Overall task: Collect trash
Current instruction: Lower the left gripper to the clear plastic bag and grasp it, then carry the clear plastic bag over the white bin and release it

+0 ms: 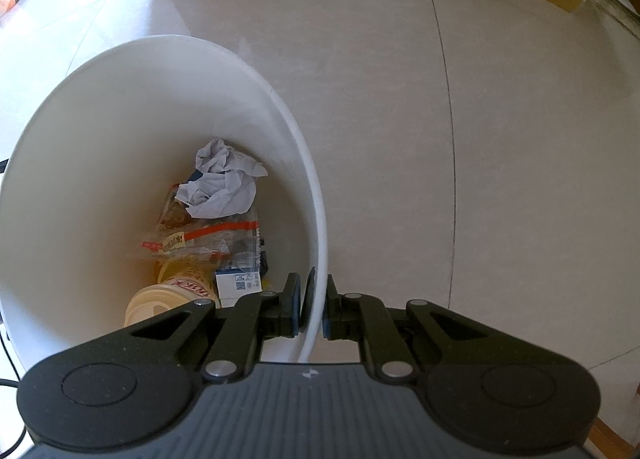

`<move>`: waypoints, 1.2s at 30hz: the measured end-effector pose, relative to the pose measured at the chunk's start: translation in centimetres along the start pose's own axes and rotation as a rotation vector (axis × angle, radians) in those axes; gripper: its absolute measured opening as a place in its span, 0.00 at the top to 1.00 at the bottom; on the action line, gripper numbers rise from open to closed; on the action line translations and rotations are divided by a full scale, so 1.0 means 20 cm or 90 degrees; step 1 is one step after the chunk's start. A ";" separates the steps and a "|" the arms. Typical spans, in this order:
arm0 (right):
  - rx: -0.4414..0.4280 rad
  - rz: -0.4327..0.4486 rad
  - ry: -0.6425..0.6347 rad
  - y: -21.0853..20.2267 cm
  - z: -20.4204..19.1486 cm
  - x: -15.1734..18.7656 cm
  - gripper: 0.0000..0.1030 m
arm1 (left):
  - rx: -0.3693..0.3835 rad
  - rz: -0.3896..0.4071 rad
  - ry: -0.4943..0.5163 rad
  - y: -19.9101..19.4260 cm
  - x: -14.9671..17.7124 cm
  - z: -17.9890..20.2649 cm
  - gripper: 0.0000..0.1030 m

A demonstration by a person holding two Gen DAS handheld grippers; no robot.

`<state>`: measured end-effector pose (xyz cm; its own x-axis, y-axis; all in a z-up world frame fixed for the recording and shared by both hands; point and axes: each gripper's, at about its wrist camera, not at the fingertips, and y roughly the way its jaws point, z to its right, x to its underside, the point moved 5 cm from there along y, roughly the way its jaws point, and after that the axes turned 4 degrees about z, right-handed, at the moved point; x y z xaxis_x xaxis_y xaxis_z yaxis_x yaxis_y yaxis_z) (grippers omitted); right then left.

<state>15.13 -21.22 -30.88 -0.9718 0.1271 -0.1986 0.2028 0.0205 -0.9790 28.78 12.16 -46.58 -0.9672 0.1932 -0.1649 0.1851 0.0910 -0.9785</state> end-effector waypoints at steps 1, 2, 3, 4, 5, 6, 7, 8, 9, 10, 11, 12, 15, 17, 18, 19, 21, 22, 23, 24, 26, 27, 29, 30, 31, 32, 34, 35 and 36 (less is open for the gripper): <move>0.000 -0.001 0.000 0.00 0.00 0.00 0.88 | 0.002 0.000 0.005 -0.02 0.00 -0.01 0.72; 0.000 -0.001 0.001 0.00 0.00 0.00 0.88 | 0.003 0.003 0.011 -0.04 -0.01 -0.01 0.75; 0.000 -0.001 0.002 0.00 0.00 0.00 0.88 | 0.002 0.007 0.018 -0.06 -0.01 -0.02 0.75; 0.000 -0.002 0.005 0.00 0.00 0.00 0.88 | 0.000 0.010 0.023 -0.08 -0.02 -0.03 0.75; 0.001 -0.003 0.006 0.00 0.00 0.00 0.88 | 0.002 0.013 0.026 -0.11 -0.02 -0.04 0.76; 0.001 -0.004 0.009 0.00 0.00 -0.01 0.89 | 0.006 0.017 0.031 -0.14 -0.03 -0.05 0.77; 0.002 -0.005 0.011 0.00 0.00 -0.01 0.89 | 0.007 0.020 0.033 -0.17 -0.03 -0.06 0.77; 0.003 -0.007 0.012 0.00 0.00 -0.01 0.89 | 0.009 0.023 0.035 -0.20 -0.04 -0.07 0.77; 0.003 -0.008 0.014 0.01 0.01 -0.01 0.89 | 0.010 0.028 0.038 -0.24 -0.05 -0.08 0.77; 0.004 -0.009 0.016 0.01 0.01 -0.02 0.89 | 0.011 0.031 0.041 -0.28 -0.05 -0.09 0.77; 0.005 -0.010 0.017 0.01 0.01 -0.02 0.89 | 0.013 0.034 0.044 -0.32 -0.06 -0.09 0.77; 0.005 -0.011 0.019 0.01 0.01 -0.02 0.89 | 0.015 0.038 0.049 -0.36 -0.07 -0.11 0.77; 0.006 -0.014 0.016 0.01 0.01 -0.02 0.89 | 0.022 0.052 0.068 -0.52 -0.09 -0.14 0.77; 0.006 -0.014 0.018 0.01 0.01 -0.02 0.89 | 0.026 0.059 0.083 -0.62 -0.09 -0.15 0.77; 0.006 -0.014 0.015 0.01 0.00 -0.02 0.89 | 0.027 0.062 0.093 -0.67 -0.09 -0.16 0.77; 0.006 -0.014 0.017 0.01 0.00 -0.02 0.89 | 0.028 0.063 0.102 -0.72 -0.08 -0.15 0.77; 0.005 -0.014 0.016 0.02 0.00 -0.02 0.89 | 0.037 0.065 0.119 -0.83 -0.09 -0.15 0.77; 0.003 -0.015 0.017 0.02 0.01 -0.02 0.89 | 0.043 0.068 0.128 -0.88 -0.09 -0.14 0.77; 0.001 -0.016 0.018 0.02 0.01 -0.02 0.89 | 0.049 0.069 0.139 -0.93 -0.09 -0.14 0.77; 0.000 -0.018 0.018 0.02 0.01 -0.02 0.89 | 0.055 0.071 0.151 -0.99 -0.09 -0.12 0.77; -0.002 -0.020 0.019 0.02 0.02 -0.02 0.89 | 0.070 0.076 0.176 -1.09 -0.10 -0.08 0.77; -0.002 -0.021 0.017 0.02 0.02 -0.02 0.89 | 0.079 0.076 0.189 -1.14 -0.10 -0.06 0.77; -0.002 -0.023 0.014 0.02 0.01 -0.02 0.89 | 0.094 0.078 0.215 -1.24 -0.11 0.00 0.77; -0.001 -0.024 0.013 0.02 0.01 -0.02 0.89 | 0.102 0.081 0.229 -1.30 -0.11 0.02 0.77; -0.001 -0.025 0.012 0.02 0.01 -0.02 0.89 | 0.108 0.081 0.242 -1.34 -0.12 0.05 0.77; -0.002 -0.025 0.012 0.02 0.01 -0.03 0.89 | 0.113 0.081 0.256 -1.38 -0.12 0.08 0.77; -0.002 -0.026 0.013 0.03 0.01 -0.03 0.89 | 0.120 0.075 0.276 -1.45 -0.13 0.13 0.77; -0.002 -0.025 0.012 0.03 0.01 -0.03 0.89 | 0.125 0.067 0.283 -1.46 -0.13 0.15 0.77; 0.000 -0.025 0.011 0.03 0.01 -0.03 0.89 | 0.133 0.058 0.287 -1.49 -0.14 0.18 0.77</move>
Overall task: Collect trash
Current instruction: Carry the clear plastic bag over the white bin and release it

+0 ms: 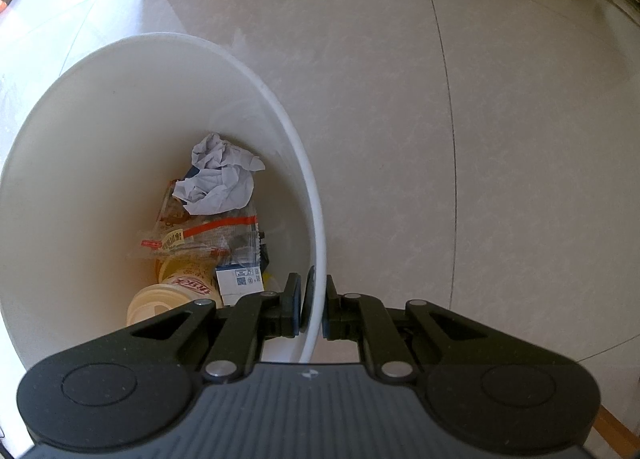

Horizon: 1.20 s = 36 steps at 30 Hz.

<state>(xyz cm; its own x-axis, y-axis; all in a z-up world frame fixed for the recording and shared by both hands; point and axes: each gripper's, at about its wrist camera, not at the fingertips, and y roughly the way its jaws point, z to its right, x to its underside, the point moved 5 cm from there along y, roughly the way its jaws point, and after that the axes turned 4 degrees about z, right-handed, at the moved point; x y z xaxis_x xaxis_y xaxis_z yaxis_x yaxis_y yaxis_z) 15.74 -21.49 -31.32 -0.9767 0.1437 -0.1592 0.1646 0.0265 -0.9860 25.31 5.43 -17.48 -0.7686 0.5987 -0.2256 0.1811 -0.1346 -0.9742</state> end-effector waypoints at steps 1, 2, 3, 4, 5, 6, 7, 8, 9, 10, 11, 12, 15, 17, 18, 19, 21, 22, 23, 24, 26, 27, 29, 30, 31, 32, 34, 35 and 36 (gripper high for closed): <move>0.002 0.001 -0.003 0.00 0.00 0.00 0.89 | 0.008 -0.001 0.003 -0.01 -0.01 0.02 0.77; 0.003 0.002 -0.005 0.00 -0.01 0.00 0.88 | 0.017 0.002 0.008 -0.02 -0.02 0.05 0.77; 0.004 0.002 -0.005 0.00 -0.01 0.00 0.88 | 0.024 0.005 0.018 -0.05 -0.04 0.07 0.77; 0.004 0.001 -0.004 0.00 -0.01 0.01 0.88 | 0.029 0.006 0.027 -0.06 -0.05 0.10 0.77; 0.003 -0.001 -0.002 0.00 -0.01 0.00 0.88 | 0.033 0.007 0.033 -0.06 -0.06 0.12 0.77; 0.003 -0.002 -0.001 0.01 -0.01 0.00 0.89 | 0.042 0.010 0.037 -0.07 -0.08 0.14 0.77; 0.002 -0.004 0.000 0.01 -0.01 0.00 0.89 | 0.051 0.012 0.039 -0.08 -0.09 0.16 0.77; 0.002 -0.005 0.000 0.01 -0.01 0.00 0.89 | 0.059 0.013 0.040 -0.07 -0.10 0.18 0.77; 0.002 -0.005 0.000 0.01 -0.01 0.00 0.89 | 0.066 0.013 0.043 -0.07 -0.11 0.21 0.77; 0.003 -0.006 0.000 0.02 -0.01 0.00 0.88 | 0.071 0.014 0.048 -0.08 -0.12 0.22 0.77; 0.004 -0.006 0.001 0.02 -0.01 0.00 0.89 | 0.075 0.015 0.052 -0.09 -0.13 0.23 0.77; 0.003 -0.007 0.003 0.02 -0.01 0.00 0.89 | 0.081 0.017 0.053 -0.13 -0.12 0.27 0.77; 0.004 -0.009 0.008 0.03 -0.01 0.00 0.89 | 0.094 0.011 0.056 -0.11 -0.11 0.29 0.77; 0.006 -0.007 0.001 0.03 -0.01 0.00 0.88 | 0.103 0.002 0.056 -0.09 -0.12 0.31 0.77; 0.006 -0.007 -0.001 0.03 -0.01 0.00 0.89 | 0.109 -0.003 0.053 -0.08 -0.12 0.32 0.76; 0.004 -0.008 0.001 0.03 -0.01 0.00 0.89 | 0.114 -0.008 0.050 -0.08 -0.11 0.32 0.74; 0.003 -0.010 0.004 0.03 -0.01 0.00 0.89 | 0.127 -0.023 0.044 -0.05 -0.11 0.32 0.68; 0.003 -0.011 0.004 0.03 -0.01 0.00 0.89 | 0.130 -0.026 0.041 -0.06 -0.11 0.33 0.63; 0.003 -0.011 0.003 0.03 -0.01 0.00 0.89 | 0.130 -0.024 0.040 -0.06 -0.11 0.33 0.57; 0.004 -0.010 0.002 0.03 -0.01 0.00 0.89 | 0.126 -0.021 0.041 -0.06 -0.11 0.33 0.48; 0.004 -0.011 0.002 0.03 -0.01 -0.01 0.89 | 0.116 -0.013 0.045 -0.06 -0.12 0.32 0.38; 0.004 -0.012 0.002 0.04 -0.01 -0.01 0.89 | 0.112 -0.004 0.045 -0.07 -0.12 0.32 0.37; 0.003 -0.013 0.002 0.04 -0.01 -0.01 0.89 | 0.112 -0.001 0.047 -0.07 -0.13 0.32 0.36; 0.003 -0.013 0.001 0.04 -0.01 -0.01 0.89 | 0.113 -0.002 0.044 -0.07 -0.13 0.31 0.35; 0.003 -0.013 0.000 0.04 -0.01 -0.01 0.89 | 0.112 -0.002 0.040 -0.06 -0.14 0.31 0.34; 0.003 -0.013 0.001 0.04 -0.01 -0.01 0.89 | 0.112 -0.002 0.036 -0.06 -0.14 0.30 0.33; 0.003 -0.014 0.003 0.04 -0.01 -0.01 0.89 | 0.112 -0.003 0.031 -0.07 -0.14 0.30 0.31; 0.002 -0.014 0.003 0.04 -0.01 -0.01 0.89 | 0.113 -0.001 0.029 -0.07 -0.14 0.29 0.29; 0.002 -0.014 0.002 0.04 0.00 -0.02 0.89 | 0.114 0.001 0.025 -0.07 -0.14 0.29 0.26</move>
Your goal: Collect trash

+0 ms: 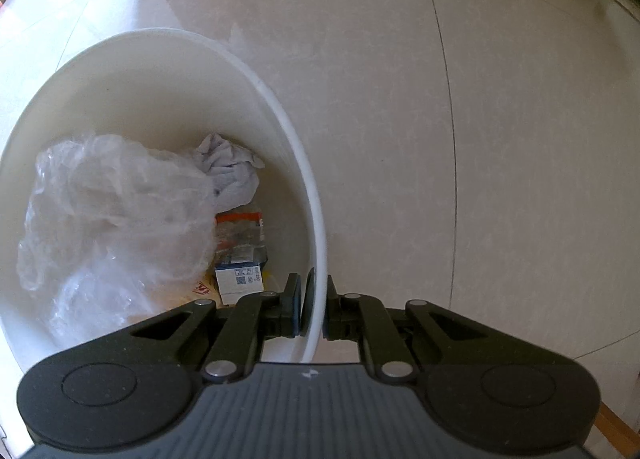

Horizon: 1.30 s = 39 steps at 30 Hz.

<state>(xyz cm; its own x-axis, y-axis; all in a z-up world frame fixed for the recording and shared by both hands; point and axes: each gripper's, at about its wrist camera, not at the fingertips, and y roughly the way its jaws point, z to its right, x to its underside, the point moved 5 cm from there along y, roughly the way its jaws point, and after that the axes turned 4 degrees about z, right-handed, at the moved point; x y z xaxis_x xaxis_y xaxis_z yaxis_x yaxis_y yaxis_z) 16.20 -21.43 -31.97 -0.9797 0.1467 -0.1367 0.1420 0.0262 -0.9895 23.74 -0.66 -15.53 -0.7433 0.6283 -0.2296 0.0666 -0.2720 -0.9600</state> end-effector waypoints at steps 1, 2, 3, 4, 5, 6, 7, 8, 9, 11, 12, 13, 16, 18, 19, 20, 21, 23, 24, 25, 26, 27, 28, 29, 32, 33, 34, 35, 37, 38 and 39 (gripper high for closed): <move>0.000 0.000 0.000 0.00 0.00 0.00 0.89 | -0.001 0.001 -0.003 0.00 0.00 -0.01 0.25; 0.000 -0.001 0.000 0.00 0.00 0.00 0.89 | -0.003 0.002 -0.006 0.00 0.00 -0.01 0.24; 0.000 0.000 0.000 0.00 0.00 0.00 0.89 | -0.005 0.005 -0.009 -0.01 0.00 -0.01 0.23; 0.000 0.000 0.000 0.00 0.00 0.00 0.89 | -0.007 0.006 -0.011 -0.01 0.00 -0.01 0.22; 0.000 0.000 0.000 0.00 0.00 0.00 0.89 | -0.008 0.006 -0.013 -0.01 0.00 -0.01 0.21; 0.000 0.000 0.000 0.00 0.00 0.00 0.89 | -0.009 0.008 -0.017 -0.03 0.01 -0.01 0.20; 0.000 0.000 0.000 0.00 0.00 0.00 0.89 | -0.009 0.010 -0.022 -0.03 0.01 -0.02 0.19; 0.000 0.000 0.000 0.00 0.00 0.00 0.89 | -0.009 0.014 -0.026 -0.04 0.02 -0.03 0.18; 0.000 0.000 -0.001 0.00 0.00 0.00 0.89 | -0.012 0.018 -0.030 -0.04 0.01 -0.03 0.17; 0.000 0.000 -0.001 0.00 0.00 -0.01 0.89 | -0.024 0.028 -0.032 -0.05 0.01 -0.05 0.17; 0.000 0.000 -0.001 0.00 0.00 -0.01 0.89 | -0.032 0.034 -0.033 -0.06 0.02 -0.06 0.17; 0.000 0.000 -0.001 0.00 0.00 -0.01 0.89 | -0.038 0.036 -0.033 -0.07 0.02 -0.08 0.17; 0.001 0.000 -0.003 0.00 0.00 -0.01 0.89 | -0.058 0.045 -0.041 -0.08 0.04 -0.13 0.16; 0.001 0.001 -0.004 0.00 -0.01 0.00 0.89 | -0.069 0.047 -0.051 -0.08 0.06 -0.17 0.15; 0.002 0.001 -0.004 0.00 -0.01 0.00 0.89 | -0.074 0.045 -0.058 -0.08 0.07 -0.18 0.15; 0.002 0.001 -0.005 0.00 -0.01 0.00 0.89 | -0.078 0.043 -0.064 -0.07 0.08 -0.20 0.15; 0.002 0.001 -0.005 -0.01 -0.01 0.00 0.89 | -0.080 0.040 -0.072 -0.06 0.10 -0.21 0.15; 0.003 0.002 -0.006 -0.01 -0.01 0.00 0.89 | -0.085 0.033 -0.086 -0.05 0.12 -0.24 0.15; 0.004 0.002 -0.007 -0.01 -0.02 0.00 0.89 | -0.087 0.032 -0.094 -0.04 0.13 -0.25 0.15; 0.004 0.002 -0.008 -0.01 -0.02 0.00 0.89 | -0.090 0.031 -0.099 -0.03 0.14 -0.26 0.15; 0.005 0.002 -0.009 -0.01 -0.02 0.00 0.89 | -0.095 0.028 -0.103 -0.02 0.15 -0.27 0.15; 0.006 0.002 -0.009 -0.01 -0.02 0.00 0.89 | -0.103 0.026 -0.105 -0.01 0.17 -0.28 0.15; 0.006 0.002 -0.010 -0.02 -0.03 0.00 0.89 | -0.109 0.024 -0.108 0.01 0.18 -0.28 0.15; 0.007 0.003 -0.011 -0.01 -0.03 0.00 0.88 | -0.114 0.023 -0.111 0.02 0.19 -0.28 0.15; 0.009 0.002 -0.014 -0.02 -0.04 0.00 0.88 | -0.124 0.018 -0.129 0.05 0.23 -0.30 0.15; 0.009 0.002 -0.014 -0.02 -0.04 0.00 0.88 | -0.129 0.016 -0.136 0.07 0.24 -0.31 0.15; 0.009 0.002 -0.016 -0.02 -0.04 0.00 0.88 | -0.134 0.015 -0.140 0.08 0.25 -0.31 0.15; 0.009 0.002 -0.016 -0.02 -0.04 0.00 0.88 | -0.140 0.016 -0.144 0.08 0.26 -0.31 0.15; 0.010 0.002 -0.018 -0.02 -0.04 0.00 0.88 | -0.160 0.019 -0.148 0.10 0.28 -0.32 0.15; 0.010 0.003 -0.018 -0.02 -0.04 0.00 0.88 | -0.169 0.020 -0.152 0.11 0.28 -0.32 0.15; 0.010 0.003 -0.018 -0.02 -0.04 0.00 0.88 | -0.173 0.021 -0.159 0.12 0.29 -0.33 0.15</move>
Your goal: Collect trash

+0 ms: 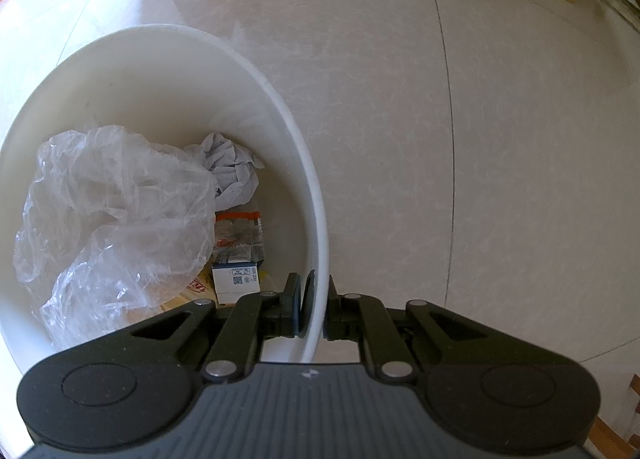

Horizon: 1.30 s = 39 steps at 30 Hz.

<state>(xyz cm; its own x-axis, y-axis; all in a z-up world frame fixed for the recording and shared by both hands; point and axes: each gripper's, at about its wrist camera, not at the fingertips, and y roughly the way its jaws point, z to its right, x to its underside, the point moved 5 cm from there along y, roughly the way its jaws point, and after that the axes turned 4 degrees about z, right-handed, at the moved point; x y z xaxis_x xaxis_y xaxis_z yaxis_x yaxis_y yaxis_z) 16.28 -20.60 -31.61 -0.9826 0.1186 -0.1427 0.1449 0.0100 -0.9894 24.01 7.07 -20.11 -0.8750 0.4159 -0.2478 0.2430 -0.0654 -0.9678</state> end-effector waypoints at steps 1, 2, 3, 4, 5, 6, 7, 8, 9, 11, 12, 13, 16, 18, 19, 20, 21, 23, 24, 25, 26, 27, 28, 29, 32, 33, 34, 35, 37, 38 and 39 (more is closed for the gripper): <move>0.000 0.000 0.000 0.00 0.00 0.00 0.88 | -0.002 0.000 -0.007 0.01 0.00 0.00 0.15; 0.000 0.000 0.000 0.00 0.00 0.00 0.88 | -0.003 -0.003 -0.016 0.01 0.01 0.00 0.15; 0.000 0.000 0.000 0.00 0.00 0.00 0.88 | -0.002 -0.005 -0.026 0.02 0.02 0.00 0.15; -0.001 0.000 0.000 0.00 0.00 0.00 0.88 | -0.001 -0.007 -0.035 0.03 0.03 0.00 0.15; -0.002 0.001 0.002 0.00 0.00 0.00 0.88 | 0.000 -0.010 -0.044 0.04 0.04 0.00 0.15; -0.003 0.001 0.003 0.00 0.00 0.00 0.88 | 0.002 -0.012 -0.054 0.05 0.05 0.01 0.15; -0.003 0.002 0.003 0.00 0.00 0.00 0.88 | 0.002 -0.013 -0.061 0.06 0.06 0.01 0.15; -0.004 0.003 0.003 0.00 0.00 0.01 0.88 | 0.000 -0.015 -0.068 0.07 0.07 0.02 0.15; -0.004 0.004 0.001 0.00 0.00 0.01 0.88 | -0.004 -0.017 -0.073 0.08 0.08 0.02 0.15; -0.006 0.005 -0.004 -0.01 0.00 0.01 0.88 | -0.012 -0.018 -0.083 0.09 0.11 0.03 0.15; -0.007 0.005 -0.007 -0.01 0.00 0.01 0.88 | -0.015 -0.018 -0.088 0.10 0.12 0.04 0.15; -0.009 0.005 -0.011 -0.01 0.00 0.02 0.88 | -0.017 -0.018 -0.093 0.10 0.13 0.04 0.15; -0.013 0.007 -0.026 -0.01 -0.01 0.02 0.88 | -0.022 -0.021 -0.108 0.11 0.16 0.05 0.15; -0.015 0.008 -0.037 -0.01 -0.01 0.03 0.87 | -0.025 -0.025 -0.121 0.11 0.17 0.05 0.15; -0.016 0.008 -0.042 -0.01 -0.02 0.03 0.87 | -0.026 -0.027 -0.127 0.11 0.18 0.05 0.15; -0.017 0.007 -0.047 -0.01 -0.02 0.03 0.87 | -0.026 -0.029 -0.131 0.11 0.19 0.05 0.15; -0.018 0.008 -0.051 -0.02 -0.02 0.03 0.87 | -0.027 -0.030 -0.133 0.11 0.19 0.06 0.15; -0.020 0.012 -0.059 -0.04 -0.02 0.03 0.87 | -0.032 -0.032 -0.135 0.10 0.20 0.06 0.15; -0.020 0.015 -0.063 -0.05 -0.02 0.02 0.87 | -0.033 -0.033 -0.135 0.11 0.21 0.06 0.15; -0.021 0.019 -0.065 -0.06 -0.02 0.02 0.86 | -0.033 -0.034 -0.134 0.11 0.21 0.07 0.15; -0.021 0.022 -0.067 -0.07 -0.02 0.01 0.85 | -0.033 -0.036 -0.133 0.10 0.21 0.07 0.15; -0.023 0.026 -0.069 -0.09 -0.02 0.01 0.84 | -0.034 -0.038 -0.131 0.10 0.21 0.07 0.15; -0.022 0.032 -0.074 -0.11 -0.02 0.01 0.84 | -0.035 -0.038 -0.129 0.09 0.21 0.08 0.15; -0.021 0.039 -0.078 -0.13 -0.02 0.00 0.79 | -0.037 -0.038 -0.128 0.09 0.21 0.08 0.15; -0.016 0.060 -0.096 -0.21 -0.03 0.00 0.61 | -0.038 -0.037 -0.126 0.07 0.20 0.08 0.15; -0.016 0.064 -0.100 -0.24 -0.03 0.00 0.55 | -0.038 -0.037 -0.127 0.06 0.20 0.08 0.15; -0.015 0.068 -0.104 -0.27 -0.04 0.00 0.52 | -0.037 -0.038 -0.130 0.05 0.20 0.08 0.15; -0.014 0.073 -0.107 -0.29 -0.04 -0.01 0.44 | -0.035 -0.040 -0.133 0.03 0.20 0.08 0.15; -0.013 0.087 -0.115 -0.37 -0.07 0.00 0.34 | -0.032 -0.042 -0.137 0.01 0.19 0.08 0.15; -0.013 0.092 -0.119 -0.41 -0.08 0.00 0.28 | -0.031 -0.043 -0.137 0.00 0.19 0.07 0.15; -0.014 0.095 -0.121 -0.44 -0.10 0.00 0.19 | -0.032 -0.045 -0.138 -0.02 0.19 0.07 0.15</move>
<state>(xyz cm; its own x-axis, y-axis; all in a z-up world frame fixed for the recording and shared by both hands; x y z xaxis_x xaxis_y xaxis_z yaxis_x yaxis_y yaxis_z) 15.20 -18.77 -22.90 -0.9541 -0.0682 -0.2916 0.2904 0.0275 -0.9565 20.04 7.38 -20.81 -0.9586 0.2135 -0.1883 0.1938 0.0052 -0.9810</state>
